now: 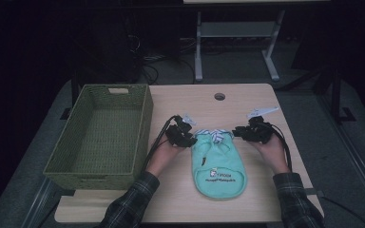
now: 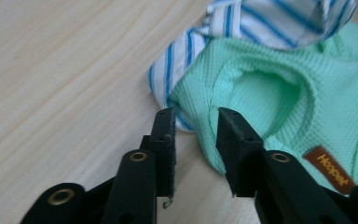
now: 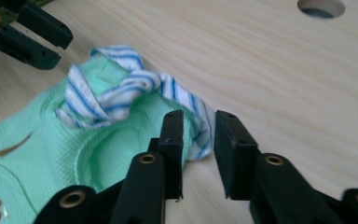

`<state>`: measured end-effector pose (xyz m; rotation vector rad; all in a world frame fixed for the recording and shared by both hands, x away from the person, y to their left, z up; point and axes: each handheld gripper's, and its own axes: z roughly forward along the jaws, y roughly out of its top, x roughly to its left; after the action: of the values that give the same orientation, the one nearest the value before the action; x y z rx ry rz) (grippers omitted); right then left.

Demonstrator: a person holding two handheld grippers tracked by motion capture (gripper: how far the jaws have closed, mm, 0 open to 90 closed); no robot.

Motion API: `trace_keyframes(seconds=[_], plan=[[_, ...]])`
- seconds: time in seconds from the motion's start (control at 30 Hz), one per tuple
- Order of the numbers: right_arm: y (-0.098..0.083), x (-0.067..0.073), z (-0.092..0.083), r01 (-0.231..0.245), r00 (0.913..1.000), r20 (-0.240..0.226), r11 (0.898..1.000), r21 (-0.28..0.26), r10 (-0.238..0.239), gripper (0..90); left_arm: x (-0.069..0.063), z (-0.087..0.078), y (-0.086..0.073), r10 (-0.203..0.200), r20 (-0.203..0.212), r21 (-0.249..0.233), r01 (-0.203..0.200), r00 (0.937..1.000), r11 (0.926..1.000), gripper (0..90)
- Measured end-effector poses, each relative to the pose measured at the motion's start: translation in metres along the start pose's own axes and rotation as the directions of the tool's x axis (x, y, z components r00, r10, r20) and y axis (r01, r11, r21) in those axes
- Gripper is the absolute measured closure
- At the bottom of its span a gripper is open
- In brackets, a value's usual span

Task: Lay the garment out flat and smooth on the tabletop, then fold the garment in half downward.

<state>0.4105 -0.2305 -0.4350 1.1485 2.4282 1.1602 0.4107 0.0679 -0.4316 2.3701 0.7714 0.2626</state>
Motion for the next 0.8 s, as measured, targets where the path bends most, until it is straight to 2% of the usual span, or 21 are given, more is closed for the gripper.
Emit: trace_keyframes(seconds=[0.23, 0.3, 0.43, 0.57, 0.6, 0.8], plan=[[0.014, 0.001, 0.008, 0.018, 0.9998, -0.012, 1.000, -0.003, -0.018, 67.5, 0.006, 0.002, 0.008, 0.004, 0.009, -0.014, -0.004, 0.9999, 0.9999, 58.1], [0.016, 0.001, 0.013, 0.006, 0.9998, -0.021, 1.000, 0.015, -0.006, 66.0, 0.008, 0.004, 0.010, 0.003, 0.013, -0.017, -0.003, 0.9999, 0.9999, 55.2], [0.018, 0.000, 0.022, 0.020, 0.9994, -0.029, 1.000, 0.022, -0.019, 63.7, 0.014, 0.010, 0.012, -0.022, 0.031, -0.023, 0.023, 0.9993, 0.9995, 52.7], [0.017, -0.002, 0.029, 0.017, 0.9991, -0.039, 0.999, 0.031, -0.016, 62.4, 0.020, 0.014, 0.013, -0.039, 0.027, -0.029, 0.040, 0.9989, 0.9988, 50.0], [0.017, -0.002, 0.031, 0.013, 0.9991, -0.040, 0.999, 0.032, -0.012, 62.3, 0.022, 0.015, 0.014, -0.032, 0.024, -0.035, 0.033, 0.9992, 0.9988, 49.3], [0.014, -0.005, 0.037, 0.001, 0.9988, -0.048, 0.999, 0.042, 0.001, 60.6, 0.029, 0.022, 0.014, -0.048, 0.023, -0.051, 0.049, 0.9986, 0.9975, 47.5]])
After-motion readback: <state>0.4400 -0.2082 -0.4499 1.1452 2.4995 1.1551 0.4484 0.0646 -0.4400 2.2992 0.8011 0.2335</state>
